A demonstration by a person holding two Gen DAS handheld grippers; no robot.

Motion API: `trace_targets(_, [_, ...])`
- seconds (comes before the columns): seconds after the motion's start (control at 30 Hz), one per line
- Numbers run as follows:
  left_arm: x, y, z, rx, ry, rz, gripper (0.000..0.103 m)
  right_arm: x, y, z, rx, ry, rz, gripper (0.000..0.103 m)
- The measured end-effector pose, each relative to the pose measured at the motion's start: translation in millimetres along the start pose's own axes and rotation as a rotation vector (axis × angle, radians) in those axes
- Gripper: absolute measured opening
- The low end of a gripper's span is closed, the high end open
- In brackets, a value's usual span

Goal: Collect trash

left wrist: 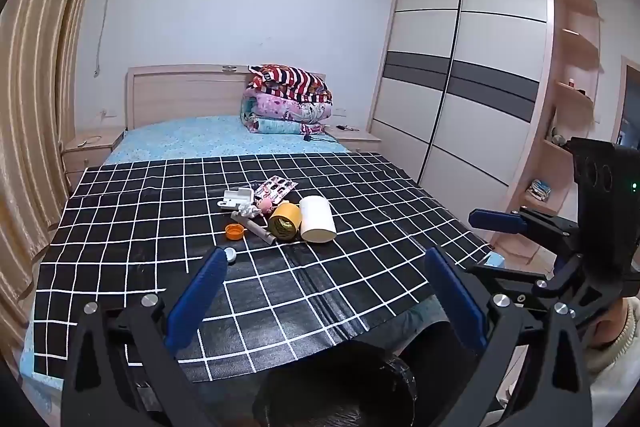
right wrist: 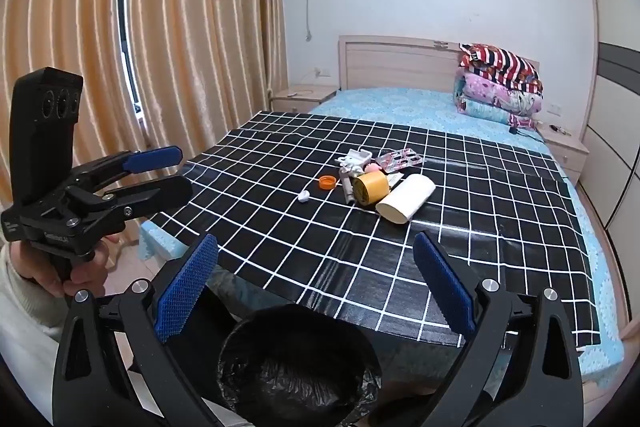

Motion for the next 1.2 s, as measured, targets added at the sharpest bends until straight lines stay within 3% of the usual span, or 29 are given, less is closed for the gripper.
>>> trace_targets(1.2, [3.3, -0.8, 1.0, 0.004, -0.010, -0.001, 0.095, 0.8, 2.2, 1.1, -0.007, -0.012, 0.007, 0.099])
Point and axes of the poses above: each gripper's, at about its wrist camera, not at the fingertips, and y roughly against the way its jaws point, x to its right, z to its underside, the point moved 3 cm from there along -y, roughly the way its jaws point, and after that the axes turned 12 degrees about z, right-handed, at the moved point
